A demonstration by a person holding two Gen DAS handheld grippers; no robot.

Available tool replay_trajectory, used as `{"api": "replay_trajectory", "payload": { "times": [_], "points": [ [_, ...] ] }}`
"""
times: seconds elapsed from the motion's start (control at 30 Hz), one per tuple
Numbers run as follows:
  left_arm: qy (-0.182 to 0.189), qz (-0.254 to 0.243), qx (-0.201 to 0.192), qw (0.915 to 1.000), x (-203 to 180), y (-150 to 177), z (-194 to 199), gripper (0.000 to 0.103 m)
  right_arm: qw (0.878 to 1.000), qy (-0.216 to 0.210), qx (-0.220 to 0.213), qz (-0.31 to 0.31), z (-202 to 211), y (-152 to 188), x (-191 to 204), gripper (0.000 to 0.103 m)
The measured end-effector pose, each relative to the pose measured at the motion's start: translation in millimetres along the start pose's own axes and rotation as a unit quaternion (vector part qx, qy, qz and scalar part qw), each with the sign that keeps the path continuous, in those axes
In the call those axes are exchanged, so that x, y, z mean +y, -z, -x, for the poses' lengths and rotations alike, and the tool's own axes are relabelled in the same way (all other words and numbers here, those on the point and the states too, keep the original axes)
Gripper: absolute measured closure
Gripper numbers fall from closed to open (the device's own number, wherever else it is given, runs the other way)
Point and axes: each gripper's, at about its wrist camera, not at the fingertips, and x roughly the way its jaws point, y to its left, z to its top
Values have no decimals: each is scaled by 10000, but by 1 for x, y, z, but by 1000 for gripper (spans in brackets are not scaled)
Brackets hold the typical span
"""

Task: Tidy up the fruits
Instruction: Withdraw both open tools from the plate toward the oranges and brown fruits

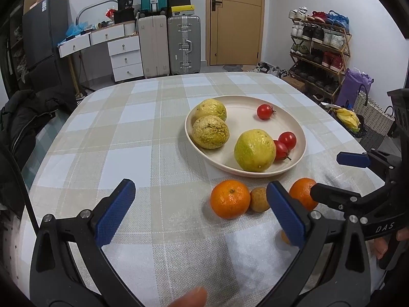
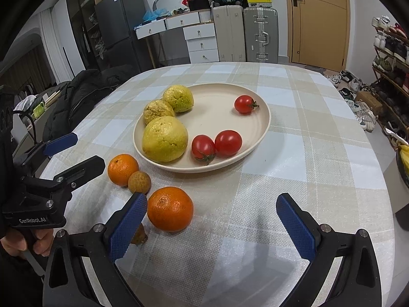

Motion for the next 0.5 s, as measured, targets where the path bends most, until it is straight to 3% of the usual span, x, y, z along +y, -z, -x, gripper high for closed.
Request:
{"api": "replay_trajectory", "payload": {
  "times": [0.5],
  "points": [
    [26,-44,271,9996,0,6,-17,1,9999,-26,153,40,-10,3,1,0]
  ]
}}
